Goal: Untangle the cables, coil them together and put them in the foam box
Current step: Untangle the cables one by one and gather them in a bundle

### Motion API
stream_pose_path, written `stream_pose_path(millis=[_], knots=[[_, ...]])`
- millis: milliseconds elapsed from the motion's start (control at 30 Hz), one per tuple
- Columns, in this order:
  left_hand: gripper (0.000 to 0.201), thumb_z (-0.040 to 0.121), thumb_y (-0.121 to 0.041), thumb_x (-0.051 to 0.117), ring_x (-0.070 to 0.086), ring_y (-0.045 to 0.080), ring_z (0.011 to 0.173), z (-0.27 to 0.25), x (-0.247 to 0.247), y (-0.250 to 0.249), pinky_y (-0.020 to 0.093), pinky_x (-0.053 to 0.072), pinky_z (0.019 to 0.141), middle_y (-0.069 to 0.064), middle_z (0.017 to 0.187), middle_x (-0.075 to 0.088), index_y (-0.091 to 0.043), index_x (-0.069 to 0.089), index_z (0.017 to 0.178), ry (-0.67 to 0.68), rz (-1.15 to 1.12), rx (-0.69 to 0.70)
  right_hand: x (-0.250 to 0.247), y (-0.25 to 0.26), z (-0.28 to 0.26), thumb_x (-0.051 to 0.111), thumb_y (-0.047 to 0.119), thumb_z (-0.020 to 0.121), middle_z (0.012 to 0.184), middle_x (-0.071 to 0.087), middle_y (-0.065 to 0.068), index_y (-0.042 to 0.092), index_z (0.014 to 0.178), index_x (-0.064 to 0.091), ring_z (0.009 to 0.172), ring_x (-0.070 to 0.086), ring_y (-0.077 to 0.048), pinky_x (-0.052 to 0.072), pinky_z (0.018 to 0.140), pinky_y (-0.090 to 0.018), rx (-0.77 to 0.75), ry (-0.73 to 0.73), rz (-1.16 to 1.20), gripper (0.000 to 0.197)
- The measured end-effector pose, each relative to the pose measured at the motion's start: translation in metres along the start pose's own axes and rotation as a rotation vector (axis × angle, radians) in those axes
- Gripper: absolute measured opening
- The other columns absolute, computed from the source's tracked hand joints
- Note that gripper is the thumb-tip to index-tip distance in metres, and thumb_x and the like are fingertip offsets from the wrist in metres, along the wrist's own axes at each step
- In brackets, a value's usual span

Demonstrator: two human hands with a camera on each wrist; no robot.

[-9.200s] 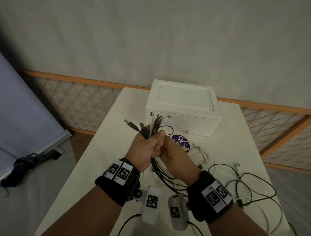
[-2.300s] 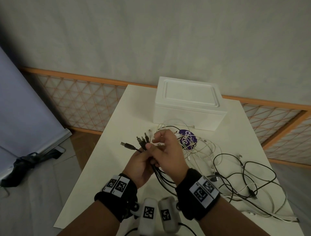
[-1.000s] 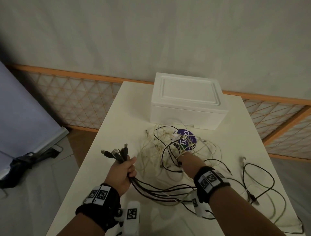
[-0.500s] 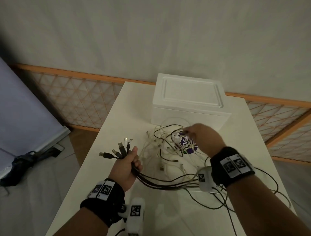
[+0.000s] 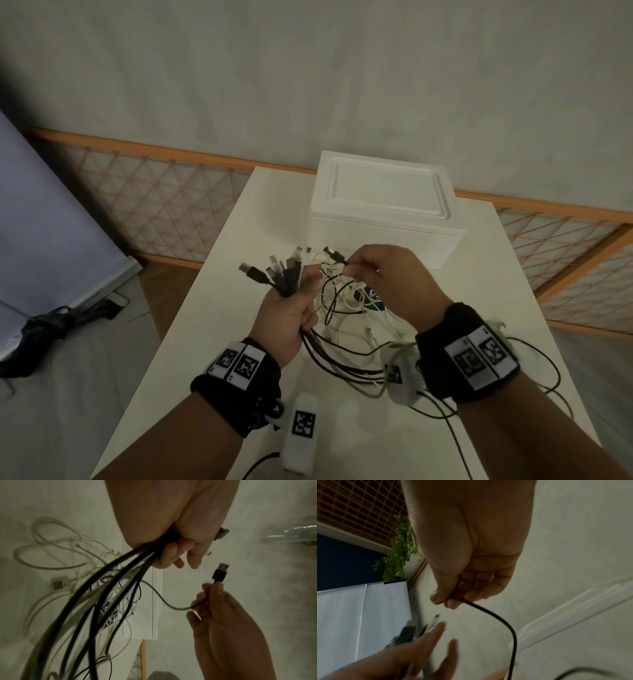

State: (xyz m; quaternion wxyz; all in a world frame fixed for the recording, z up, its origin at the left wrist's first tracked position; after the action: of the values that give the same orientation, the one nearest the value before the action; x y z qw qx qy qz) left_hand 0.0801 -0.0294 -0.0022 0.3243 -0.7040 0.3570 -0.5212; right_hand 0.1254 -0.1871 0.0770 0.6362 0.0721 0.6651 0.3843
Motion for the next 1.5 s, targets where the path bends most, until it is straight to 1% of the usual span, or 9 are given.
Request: stream_pose_path(millis=[200,400,533,633,767,933,1033,1133,1500], knots=[[0.046,0.092,0.005,0.051,0.030,0.008,0.040,-0.013,0.007,0.009,0.021,0.032,0.042,-0.002,0.052,0.034,-0.027,0.063,0.060,0.116,0.155,-0.001,0.036,0.020,-0.013,0.062,0.029,0.090,0.072,0.059,0.008,0.024,0.085,0.057,0.069,0.055,-0.013,0.046,0.067,-0.033,-0.061,0.010,0.124,0.008],[0.018,0.084,-0.009,0.063,0.026,0.010,0.040,-0.020,0.004,0.004,0.021,0.027,0.040,0.007,0.064,0.031,-0.020,0.062,0.070,0.183,0.166,-0.037,0.042,0.011,-0.012,0.064,0.042,0.083,0.098,0.056,0.002,0.022,0.093,0.063,0.090,0.055,-0.017,0.047,0.082,-0.033,-0.085,-0.200,0.108,0.022],[0.014,0.080,-0.031,0.064,0.026,0.006,0.038,-0.019,0.001,-0.007,0.020,0.024,0.038,-0.003,0.055,0.039,-0.023,0.066,0.069,0.106,0.095,0.020,0.044,0.008,-0.020,0.052,0.061,0.085,0.104,0.062,0.011,0.029,0.131,0.041,0.096,0.060,-0.004,0.050,0.087,-0.032,0.009,0.100,0.321,0.056],[0.020,0.078,-0.031,0.065,0.028,0.007,0.038,-0.015,-0.005,-0.009,0.019,0.024,0.037,-0.004,0.053,0.040,-0.016,0.056,0.070,0.032,0.074,0.019,0.051,0.008,-0.030,0.053,0.047,0.092,0.093,0.071,0.004,0.027,0.141,0.030,0.091,0.066,-0.011,0.051,0.087,-0.033,0.054,0.328,0.338,0.058],[0.021,0.087,-0.025,0.066,0.030,0.010,0.045,-0.013,-0.010,-0.003,0.022,0.026,0.044,-0.004,0.050,0.037,-0.015,0.057,0.071,-0.085,0.148,0.008,0.053,0.007,-0.039,0.063,0.031,0.089,0.081,0.070,-0.001,0.025,0.136,0.037,0.076,0.063,-0.012,0.050,0.075,-0.031,-0.042,0.290,0.075,0.054],[0.015,0.088,-0.025,0.060,0.060,0.018,0.058,-0.013,-0.008,-0.011,0.038,0.055,0.076,0.002,0.051,0.051,-0.011,0.058,0.082,-0.096,-0.177,0.007,0.041,-0.001,-0.037,0.060,0.030,0.090,0.075,0.063,0.013,0.026,0.103,0.063,0.064,0.052,0.005,0.032,0.066,-0.014,-0.105,0.187,-0.099,0.015],[0.028,0.084,-0.032,0.062,0.040,0.009,0.042,-0.010,-0.023,-0.025,0.029,0.055,0.060,-0.006,0.045,0.032,-0.019,0.048,0.064,-0.148,-0.370,0.035,0.031,-0.016,-0.037,0.058,0.032,0.090,0.085,0.067,0.010,0.027,0.095,0.067,0.079,0.060,-0.007,0.038,0.072,-0.023,-0.067,0.100,-0.263,0.011],[0.046,0.090,-0.034,0.059,0.025,0.006,0.036,-0.004,-0.044,-0.038,0.018,0.036,0.042,-0.009,0.044,0.025,-0.023,0.045,0.048,-0.214,-0.462,0.079,0.024,-0.033,-0.042,0.060,0.031,0.091,0.085,0.064,0.013,0.023,0.094,0.068,0.079,0.056,-0.005,0.041,0.075,-0.022,0.024,0.136,-0.118,0.012],[0.044,0.094,-0.028,0.060,0.020,0.007,0.038,0.006,-0.048,-0.056,0.018,0.023,0.037,-0.008,0.046,0.022,-0.023,0.048,0.052,-0.301,-0.391,0.174,0.029,-0.024,-0.051,0.055,0.029,0.094,0.090,0.068,0.007,0.020,0.098,0.067,0.087,0.059,-0.011,0.046,0.078,-0.028,-0.095,0.088,-0.171,0.015]])
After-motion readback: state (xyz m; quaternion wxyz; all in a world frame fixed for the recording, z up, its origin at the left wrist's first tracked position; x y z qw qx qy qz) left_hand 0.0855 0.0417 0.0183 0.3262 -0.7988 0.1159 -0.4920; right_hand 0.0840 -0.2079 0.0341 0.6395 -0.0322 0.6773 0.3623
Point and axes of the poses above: each hand's wrist, its own z-axis towards the middle knuckle, its own x-axis out of the palm, y = z × x, the point moved 2 cm from there along z, towards the middle knuckle
